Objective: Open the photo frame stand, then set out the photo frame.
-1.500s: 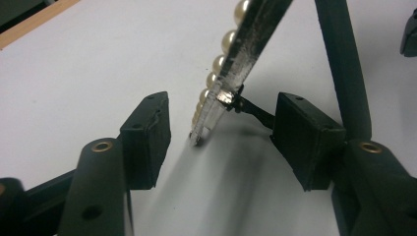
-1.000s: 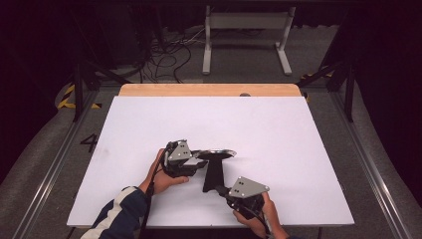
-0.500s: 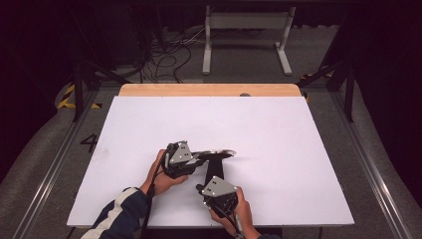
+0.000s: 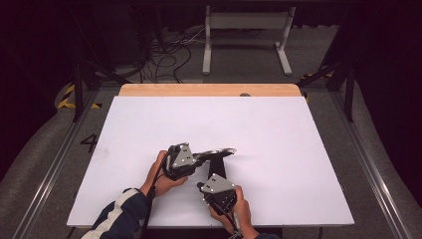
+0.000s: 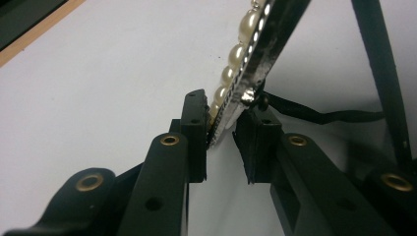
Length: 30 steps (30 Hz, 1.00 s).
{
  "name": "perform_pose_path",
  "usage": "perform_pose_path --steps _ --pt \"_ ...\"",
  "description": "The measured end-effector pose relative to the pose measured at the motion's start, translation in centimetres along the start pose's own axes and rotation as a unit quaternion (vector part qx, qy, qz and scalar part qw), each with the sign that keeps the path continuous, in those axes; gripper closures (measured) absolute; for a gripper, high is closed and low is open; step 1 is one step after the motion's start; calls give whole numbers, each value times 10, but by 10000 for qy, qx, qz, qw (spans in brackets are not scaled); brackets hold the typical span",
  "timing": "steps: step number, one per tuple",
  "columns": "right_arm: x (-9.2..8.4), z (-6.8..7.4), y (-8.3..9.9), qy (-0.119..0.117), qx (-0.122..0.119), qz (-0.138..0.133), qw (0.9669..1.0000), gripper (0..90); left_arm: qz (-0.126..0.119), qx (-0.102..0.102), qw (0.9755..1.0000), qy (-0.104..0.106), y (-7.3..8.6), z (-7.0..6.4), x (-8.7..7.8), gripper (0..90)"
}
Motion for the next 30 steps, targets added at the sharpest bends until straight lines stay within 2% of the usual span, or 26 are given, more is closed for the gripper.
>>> perform_pose_path --steps 5,12,23,30 --pt "0 -9 5 45 88 65 9999 900 -5 22 10000 -9 1 0 -1 777" --pt "-2 -16 8 -23 223 79 9997 900 -20 64 10000 24 2 -1 -3 793" --pt "-4 -18 6 -36 273 41 9996 900 -55 39 10000 13 2 -2 -3 794" --pt "-4 -19 7 15 256 69 9996 900 -6 124 9999 -32 2 -3 -3 796"
Point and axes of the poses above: each handheld gripper's, and its own axes: x roughly forward along the jaws, y roughly out of its underside, z roughly to its left, the point moved 10 cm from there along x, roughly forward along the jaws, and after that the axes turned 8 degrees about z, right-handed, at the moved point
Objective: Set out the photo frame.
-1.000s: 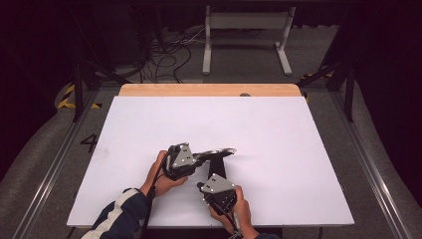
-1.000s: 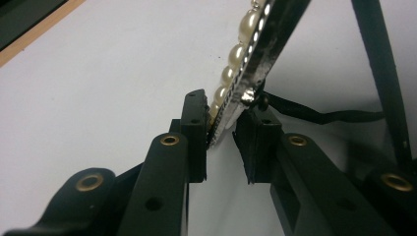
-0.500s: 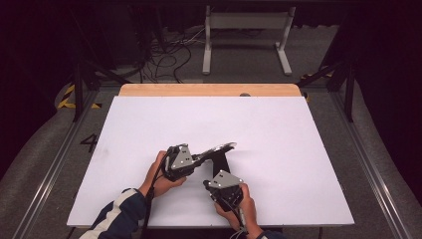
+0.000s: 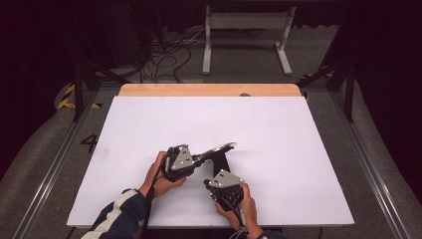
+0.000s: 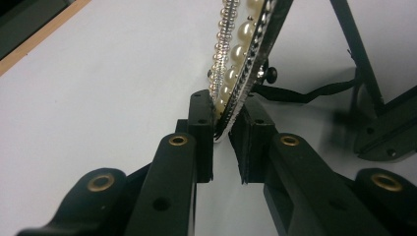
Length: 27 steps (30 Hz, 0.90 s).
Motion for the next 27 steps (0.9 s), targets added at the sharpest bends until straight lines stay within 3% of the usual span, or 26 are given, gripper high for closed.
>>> perform_pose_path --steps 11,23,27 --pt "-4 -6 5 -9 121 63 9999 900 88 207 9997 -46 1 -6 -4 795" --pt "-13 -27 13 6 316 83 9995 900 112 257 9996 -63 1 -10 -5 791" --pt "-14 -32 15 -104 410 84 9991 900 135 293 9994 -93 0 -12 -5 784"
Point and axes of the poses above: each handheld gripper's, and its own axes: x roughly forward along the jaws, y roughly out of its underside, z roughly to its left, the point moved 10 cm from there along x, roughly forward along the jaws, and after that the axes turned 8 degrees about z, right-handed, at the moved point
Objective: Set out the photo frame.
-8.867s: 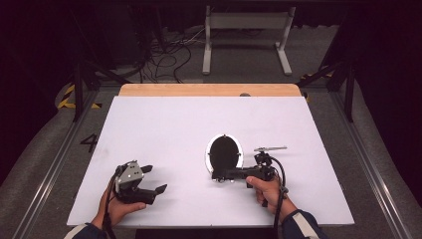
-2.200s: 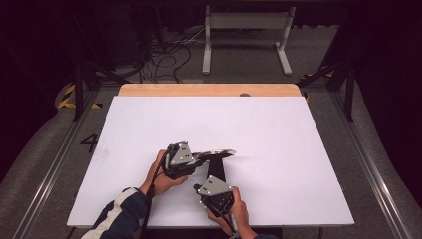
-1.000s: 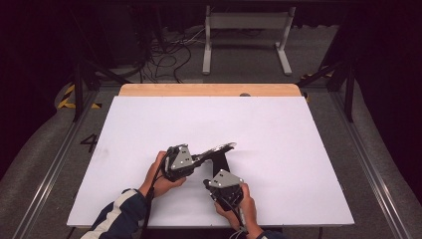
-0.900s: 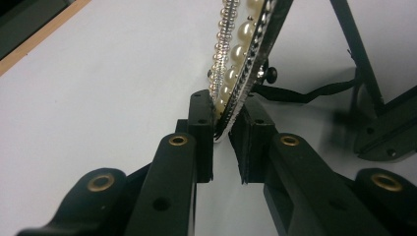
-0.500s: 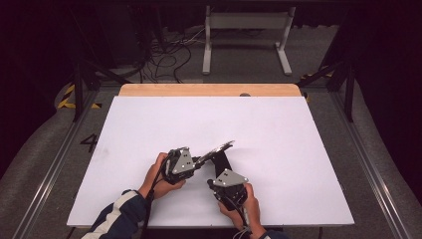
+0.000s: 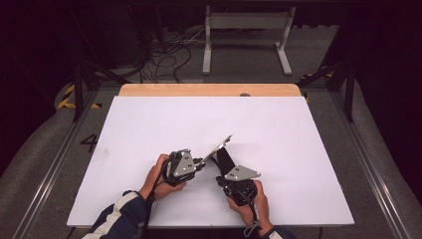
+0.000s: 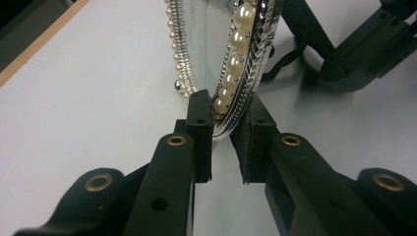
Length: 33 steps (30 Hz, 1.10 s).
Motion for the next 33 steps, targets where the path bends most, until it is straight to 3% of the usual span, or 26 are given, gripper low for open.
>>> perform_pose_path --steps 9,12,15,21,24,26,28,33 --pt "-4 3 -5 -77 -48 -135 9999 900 -120 -133 9998 113 0 2 1 780" --pt "-3 9 -7 -126 -97 -169 9997 900 10 -71 10000 65 5 3 6 743" --pt "3 14 -6 -124 -168 -90 9997 900 3 -183 9998 125 6 3 9 703" --pt "6 5 -2 12 -81 -15 10000 900 -255 -291 9990 214 2 4 3 621" --pt "6 4 -2 -9 -63 -20 10000 900 -429 -332 9981 278 -2 4 -2 632" --pt "6 4 -1 14 -82 13 10000 900 -469 -304 9979 313 -4 1 -3 698" --pt "5 4 0 13 -77 24 10000 900 -439 -239 9985 210 -4 2 -4 756" --pt "5 0 0 47 -56 37 10000 900 -369 -151 9991 165 -4 0 -6 773"
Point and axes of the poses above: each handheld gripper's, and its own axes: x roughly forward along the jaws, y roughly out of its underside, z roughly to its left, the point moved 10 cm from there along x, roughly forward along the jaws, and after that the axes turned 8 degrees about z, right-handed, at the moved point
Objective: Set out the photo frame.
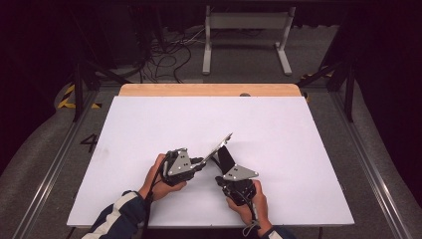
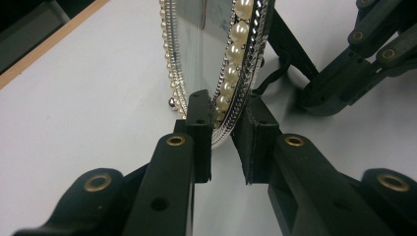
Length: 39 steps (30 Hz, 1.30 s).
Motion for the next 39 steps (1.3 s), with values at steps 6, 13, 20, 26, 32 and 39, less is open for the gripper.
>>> perform_pose_path --steps 6,13,20,26,32,39 --pt "-1 -5 2 36 32 21 10000 900 75 71 9999 -76 -1 -2 -1 772" --pt "-3 -12 3 31 88 41 9999 900 133 104 9998 -133 -3 -6 -3 771" --pt "-4 -18 5 -41 163 48 9998 900 138 121 9998 -89 -6 -12 -4 778" --pt "-5 -21 6 -90 113 85 9999 900 145 91 9998 -72 -7 -14 -4 775" --pt "-7 -25 7 -79 32 123 9999 900 79 106 9999 -7 -9 -15 -2 770" --pt "-7 -34 9 -48 -13 164 9999 900 58 60 10000 1 -11 -17 1 763"
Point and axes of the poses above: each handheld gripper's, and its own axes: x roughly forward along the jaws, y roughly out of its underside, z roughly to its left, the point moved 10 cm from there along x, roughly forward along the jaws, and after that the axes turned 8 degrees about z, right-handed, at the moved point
